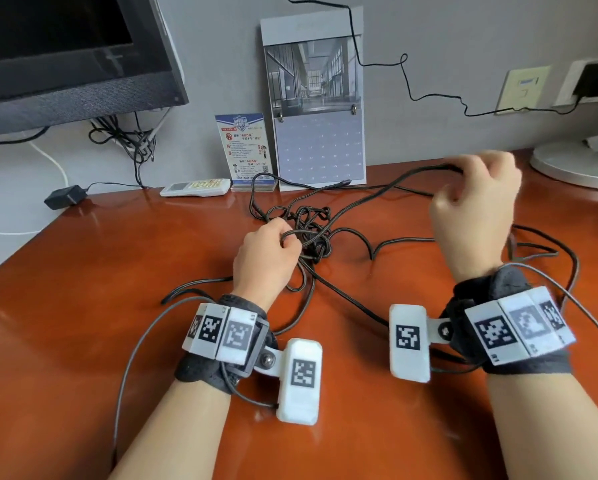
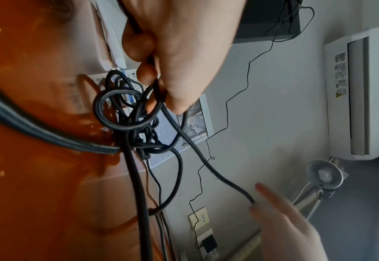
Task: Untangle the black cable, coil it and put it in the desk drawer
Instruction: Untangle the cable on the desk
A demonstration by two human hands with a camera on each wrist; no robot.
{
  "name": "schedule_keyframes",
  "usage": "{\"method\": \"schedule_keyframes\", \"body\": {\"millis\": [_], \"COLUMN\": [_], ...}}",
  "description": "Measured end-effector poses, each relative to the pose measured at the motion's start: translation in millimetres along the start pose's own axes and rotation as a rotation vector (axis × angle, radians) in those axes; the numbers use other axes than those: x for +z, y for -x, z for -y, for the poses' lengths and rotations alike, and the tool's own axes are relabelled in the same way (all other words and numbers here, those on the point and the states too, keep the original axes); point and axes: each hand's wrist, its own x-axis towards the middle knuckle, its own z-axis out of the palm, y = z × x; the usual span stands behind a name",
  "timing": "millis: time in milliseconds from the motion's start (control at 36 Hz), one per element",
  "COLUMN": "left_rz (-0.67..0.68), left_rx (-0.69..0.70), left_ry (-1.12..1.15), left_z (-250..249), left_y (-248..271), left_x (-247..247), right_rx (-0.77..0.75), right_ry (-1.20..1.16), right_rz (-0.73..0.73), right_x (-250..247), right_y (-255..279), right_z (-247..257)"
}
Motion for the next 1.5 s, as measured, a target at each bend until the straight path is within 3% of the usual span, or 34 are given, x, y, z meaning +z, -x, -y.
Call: {"method": "schedule_keyframes", "body": {"millis": [83, 222, 333, 500, 639, 833, 1000, 1083, 1139, 1278, 1361, 1500], "left_rz": [-0.011, -0.031, -0.034, -0.024, -0.036, -0.035, -0.013, -0.012, -0.012, -0.037, -0.047, -0.041], "left_rx": [-0.008, 0.012, 0.048, 0.071, 0.059, -0.006, -0.079, -0.092, -0.087, -0.074, -0.062, -0.034], "left_ry": [0.002, 0.035, 0.129, 0.169, 0.100, -0.013, -0.045, -0.044, -0.043, 0.002, 0.002, 0.044], "left_z": [0, -1, -3, -8, -7, -10, -4, -4, -4, -4, -6, -10], "left_y": [0, 0, 3, 4, 4, 4, 1, 2, 3, 4, 5, 7], "left_x": [0, 0, 1, 4, 2, -2, -5, -6, -6, -8, -8, -7], "right_rx": [-0.296, -0.570, -0.609, -0.447, -0.350, -0.277, -0.017, 0.096, 0.140, 0.069, -0.087, -0.375], "right_ry": [0.032, -0.095, -0.111, 0.121, 0.003, -0.013, -0.051, -0.058, -0.030, 0.111, 0.166, 0.026], "right_rz": [0.046, 0.349, 0.594, 0.817, 0.752, 0.382, 0.054, -0.041, -0.028, 0.139, 0.238, 0.553], "right_x": [1, 7, 12, 19, 23, 23, 12, 9, 9, 12, 12, 16], "right_y": [3, 14, 26, 32, 34, 30, 14, 8, 7, 8, 12, 25], "right_z": [9, 32, 43, 36, 33, 26, 15, 6, 1, -3, 3, 26]}}
